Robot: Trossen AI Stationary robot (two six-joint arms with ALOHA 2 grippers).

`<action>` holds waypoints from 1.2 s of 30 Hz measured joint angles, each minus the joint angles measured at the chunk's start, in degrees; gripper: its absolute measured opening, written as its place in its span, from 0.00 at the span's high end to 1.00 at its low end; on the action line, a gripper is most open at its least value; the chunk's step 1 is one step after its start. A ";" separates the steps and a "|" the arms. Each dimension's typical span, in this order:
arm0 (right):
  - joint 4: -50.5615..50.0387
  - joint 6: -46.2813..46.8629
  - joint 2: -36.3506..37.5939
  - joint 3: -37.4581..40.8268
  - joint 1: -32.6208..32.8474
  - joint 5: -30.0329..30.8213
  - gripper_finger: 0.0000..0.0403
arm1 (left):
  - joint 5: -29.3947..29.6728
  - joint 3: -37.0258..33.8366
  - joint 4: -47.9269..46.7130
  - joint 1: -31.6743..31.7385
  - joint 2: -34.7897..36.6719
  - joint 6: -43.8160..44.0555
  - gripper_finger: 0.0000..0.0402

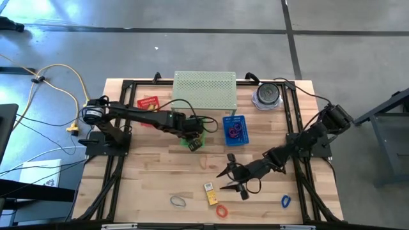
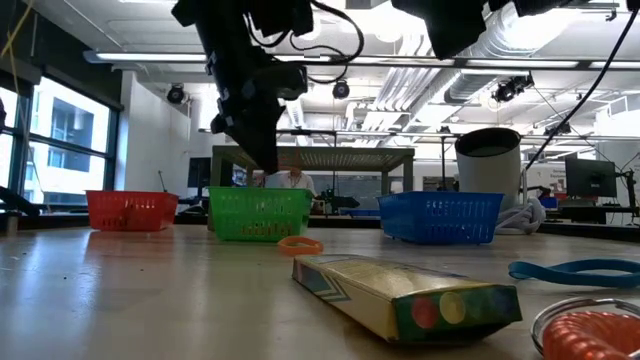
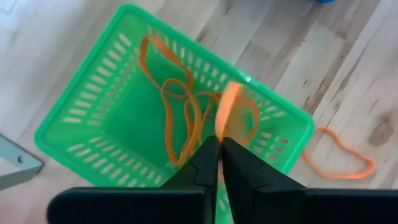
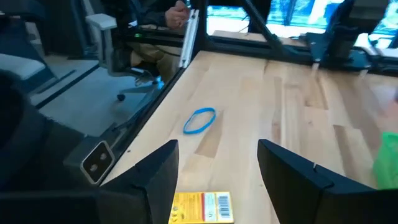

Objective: Pick & Place Office Desk Supplies
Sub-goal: Put the orange rubber band into the green bin

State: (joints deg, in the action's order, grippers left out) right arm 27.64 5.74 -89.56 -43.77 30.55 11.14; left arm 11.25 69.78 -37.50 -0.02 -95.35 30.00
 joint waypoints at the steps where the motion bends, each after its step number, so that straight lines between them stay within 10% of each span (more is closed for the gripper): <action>1: -0.43 0.08 0.00 0.00 -0.19 -0.62 0.48 | 0.05 0.00 0.29 -0.06 0.04 0.00 0.94; 13: -0.93 0.57 0.00 0.00 -0.16 -3.90 0.48 | 1.25 0.02 0.57 0.70 -0.01 1.22 0.72; 36: -0.93 1.54 0.00 0.00 -0.46 -2.30 0.48 | 1.18 0.02 0.75 0.70 -0.03 1.25 0.70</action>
State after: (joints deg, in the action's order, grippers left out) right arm 26.71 7.28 -89.56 -43.77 30.09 8.84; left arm 12.43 69.80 -36.74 0.69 -95.37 31.25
